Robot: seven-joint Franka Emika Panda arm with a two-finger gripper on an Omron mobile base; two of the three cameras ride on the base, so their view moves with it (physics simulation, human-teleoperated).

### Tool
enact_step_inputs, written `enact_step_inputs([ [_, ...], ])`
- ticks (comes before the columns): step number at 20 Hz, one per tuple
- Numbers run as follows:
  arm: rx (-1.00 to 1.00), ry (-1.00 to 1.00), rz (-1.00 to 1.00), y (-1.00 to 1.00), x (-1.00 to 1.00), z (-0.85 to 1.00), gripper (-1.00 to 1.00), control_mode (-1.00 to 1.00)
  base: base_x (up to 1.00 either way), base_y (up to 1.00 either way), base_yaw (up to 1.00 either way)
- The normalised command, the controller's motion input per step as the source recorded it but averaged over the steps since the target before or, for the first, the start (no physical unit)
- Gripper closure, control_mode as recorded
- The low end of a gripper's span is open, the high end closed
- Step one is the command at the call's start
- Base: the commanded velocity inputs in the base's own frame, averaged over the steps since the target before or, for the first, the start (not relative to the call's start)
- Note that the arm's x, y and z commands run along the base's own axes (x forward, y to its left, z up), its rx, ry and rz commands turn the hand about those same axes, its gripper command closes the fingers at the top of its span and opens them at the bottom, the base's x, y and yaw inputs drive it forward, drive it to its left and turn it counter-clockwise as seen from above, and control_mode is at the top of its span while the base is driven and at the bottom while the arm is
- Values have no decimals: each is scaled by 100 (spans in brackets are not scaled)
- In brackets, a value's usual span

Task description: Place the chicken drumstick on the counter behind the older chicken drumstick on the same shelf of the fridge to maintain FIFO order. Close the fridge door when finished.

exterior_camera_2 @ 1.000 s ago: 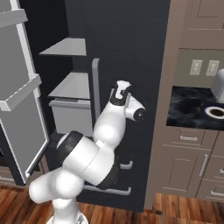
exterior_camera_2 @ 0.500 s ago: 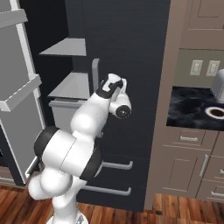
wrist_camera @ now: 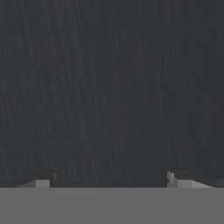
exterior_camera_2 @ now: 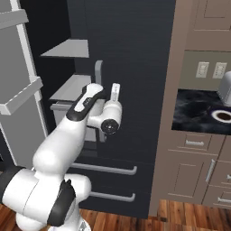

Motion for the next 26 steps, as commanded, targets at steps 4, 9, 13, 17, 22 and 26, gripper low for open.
enact_step_inputs([
  [4, 0, 2, 0, 0, -14, 0, -100, -100, 0, 0, 0],
  [9, -7, -1, 2, 5, -99, 50, -100, -100, 0, 0, 0],
  [13, -17, 0, 12, 35, -100, 74, -100, -100, 0, 0, 0],
  [17, -20, 0, 13, 62, -100, 57, -100, -100, 0, 0, 0],
  [22, -23, 1, 11, 73, -100, 35, -100, -100, 0, 0, 0],
  [26, -28, 5, 11, 92, -95, 7, -100, -100, 0, 0, 0],
])
